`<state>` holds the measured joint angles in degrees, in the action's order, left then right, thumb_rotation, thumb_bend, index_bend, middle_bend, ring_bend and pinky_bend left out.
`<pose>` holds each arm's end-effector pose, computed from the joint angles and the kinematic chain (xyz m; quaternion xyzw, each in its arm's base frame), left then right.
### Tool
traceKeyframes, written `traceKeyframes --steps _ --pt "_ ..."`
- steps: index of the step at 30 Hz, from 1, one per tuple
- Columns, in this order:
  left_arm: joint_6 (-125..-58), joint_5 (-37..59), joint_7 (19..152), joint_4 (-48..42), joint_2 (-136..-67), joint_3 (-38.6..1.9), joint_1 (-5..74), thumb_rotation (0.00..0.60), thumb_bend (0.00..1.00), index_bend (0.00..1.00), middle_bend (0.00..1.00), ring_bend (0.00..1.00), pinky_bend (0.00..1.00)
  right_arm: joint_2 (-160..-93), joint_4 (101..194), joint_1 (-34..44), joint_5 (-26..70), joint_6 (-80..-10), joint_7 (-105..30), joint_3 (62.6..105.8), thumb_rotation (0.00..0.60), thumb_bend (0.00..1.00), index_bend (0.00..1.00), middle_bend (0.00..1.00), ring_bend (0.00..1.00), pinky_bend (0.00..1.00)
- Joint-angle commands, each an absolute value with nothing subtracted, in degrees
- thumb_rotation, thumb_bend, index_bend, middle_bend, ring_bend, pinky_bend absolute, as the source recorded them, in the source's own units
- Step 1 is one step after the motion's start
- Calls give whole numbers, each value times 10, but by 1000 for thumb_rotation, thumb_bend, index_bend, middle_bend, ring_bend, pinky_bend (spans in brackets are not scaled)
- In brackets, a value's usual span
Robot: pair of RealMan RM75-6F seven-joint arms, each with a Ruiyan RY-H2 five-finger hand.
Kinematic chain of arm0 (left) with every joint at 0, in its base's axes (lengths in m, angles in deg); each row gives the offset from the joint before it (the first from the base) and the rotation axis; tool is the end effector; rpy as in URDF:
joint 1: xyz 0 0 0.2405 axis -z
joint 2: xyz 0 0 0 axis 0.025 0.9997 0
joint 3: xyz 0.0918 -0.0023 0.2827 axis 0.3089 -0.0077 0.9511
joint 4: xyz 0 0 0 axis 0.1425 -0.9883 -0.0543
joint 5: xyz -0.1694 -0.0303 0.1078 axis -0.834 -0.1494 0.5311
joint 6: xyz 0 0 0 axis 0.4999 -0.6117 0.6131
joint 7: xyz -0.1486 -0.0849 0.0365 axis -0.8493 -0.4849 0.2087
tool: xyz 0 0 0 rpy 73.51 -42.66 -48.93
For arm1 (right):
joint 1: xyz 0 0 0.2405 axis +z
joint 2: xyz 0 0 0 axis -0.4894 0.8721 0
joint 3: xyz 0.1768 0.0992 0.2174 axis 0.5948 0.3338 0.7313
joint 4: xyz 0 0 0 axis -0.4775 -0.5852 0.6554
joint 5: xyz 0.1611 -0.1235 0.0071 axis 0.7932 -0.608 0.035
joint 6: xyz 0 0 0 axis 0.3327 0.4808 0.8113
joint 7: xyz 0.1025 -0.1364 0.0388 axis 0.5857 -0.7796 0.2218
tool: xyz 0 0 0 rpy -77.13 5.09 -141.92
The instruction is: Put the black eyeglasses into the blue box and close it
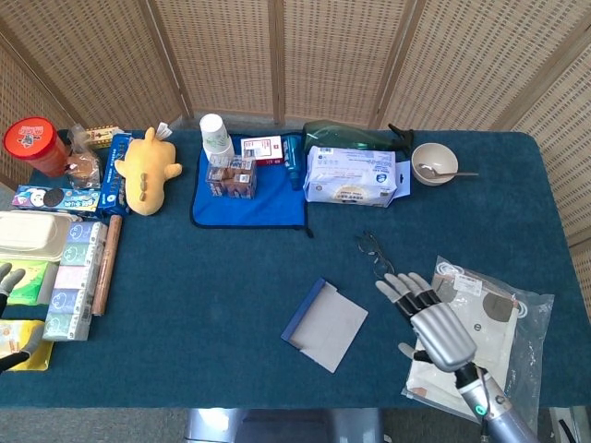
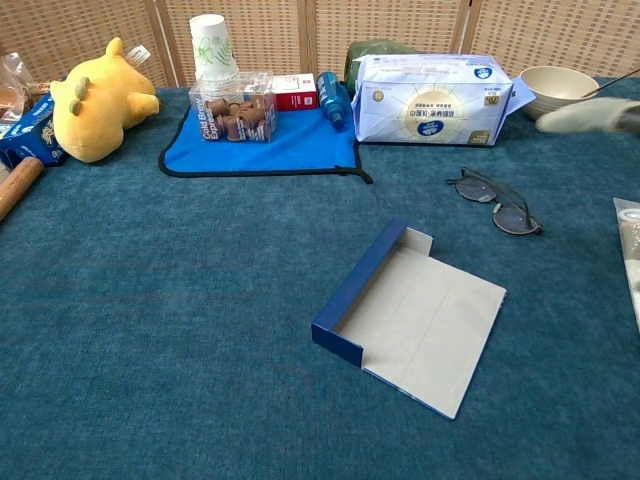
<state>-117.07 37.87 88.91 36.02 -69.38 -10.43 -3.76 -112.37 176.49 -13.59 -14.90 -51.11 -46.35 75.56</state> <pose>-0.3039 0.1637 0.2348 -0.5627 -0.4178 -0.3831 0.6017 -0.2251 -0.2389 0.0852 0.7352 -0.3561 0.4360 0.3776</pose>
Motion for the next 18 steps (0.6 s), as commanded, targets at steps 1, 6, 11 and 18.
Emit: traceKeyframes --steps 1,6,11,18 --pt "-1167 376 885 360 -690 -106 -35 533 324 87 64 0 0 -1151 1775 -83 -138 -446 -489 773 600 137 42 30 0 31" --pt "-1164 372 876 358 -686 -108 -32 532 324 87 64 0 0 -1186 1763 -31 -107 -377 -516 795 600 136 39 26 0 31" --pt "-1162 368 872 355 -684 -109 -31 532 323 87 64 0 0 -1227 1732 11 -72 -332 -530 812 600 136 34 26 0 31" --pt "-1153 358 869 349 -686 -111 -25 528 324 87 64 0 0 -1282 1685 56 -41 -306 -546 828 600 120 12 25 0 31"
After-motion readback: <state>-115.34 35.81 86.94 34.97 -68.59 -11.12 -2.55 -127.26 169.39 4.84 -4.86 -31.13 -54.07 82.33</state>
